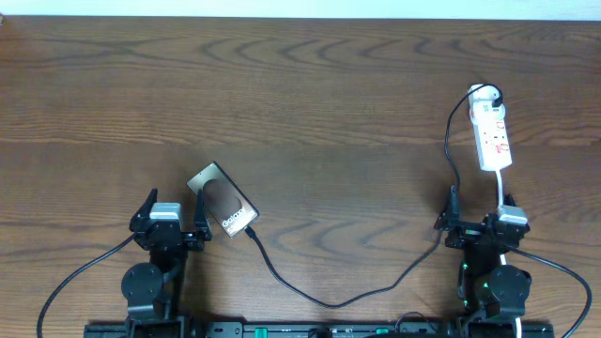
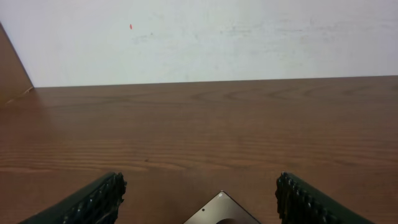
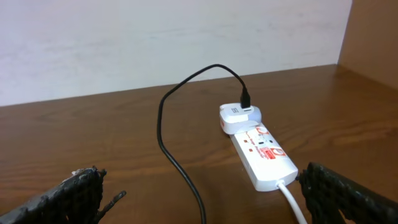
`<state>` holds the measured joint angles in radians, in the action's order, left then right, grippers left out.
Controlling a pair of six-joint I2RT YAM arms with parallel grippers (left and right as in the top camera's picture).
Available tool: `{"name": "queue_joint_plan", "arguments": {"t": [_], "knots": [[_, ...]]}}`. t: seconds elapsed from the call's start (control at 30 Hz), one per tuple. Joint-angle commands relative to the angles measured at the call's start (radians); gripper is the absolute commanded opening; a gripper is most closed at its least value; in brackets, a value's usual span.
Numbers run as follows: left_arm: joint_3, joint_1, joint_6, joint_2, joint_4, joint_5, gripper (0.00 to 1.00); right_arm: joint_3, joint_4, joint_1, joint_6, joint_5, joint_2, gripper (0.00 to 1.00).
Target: Plug charger to phone and switch on socket
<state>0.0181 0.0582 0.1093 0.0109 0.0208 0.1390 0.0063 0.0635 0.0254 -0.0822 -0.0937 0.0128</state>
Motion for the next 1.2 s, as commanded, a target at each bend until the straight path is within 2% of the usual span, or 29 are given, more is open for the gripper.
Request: {"name": "queue_joint_plan", "arguments": {"t": [0.0, 1.17], "knots": [[-0.014, 0.004, 0.010, -0.007, 0.039, 0.006, 0.80, -0.001, 0.008, -0.013, 0.039, 0.011, -0.008, 0.99], [-0.014, 0.004, 0.010, -0.007, 0.039, 0.006, 0.80, -0.001, 0.005, -0.021, 0.017, 0.014, -0.008, 0.99]]}}
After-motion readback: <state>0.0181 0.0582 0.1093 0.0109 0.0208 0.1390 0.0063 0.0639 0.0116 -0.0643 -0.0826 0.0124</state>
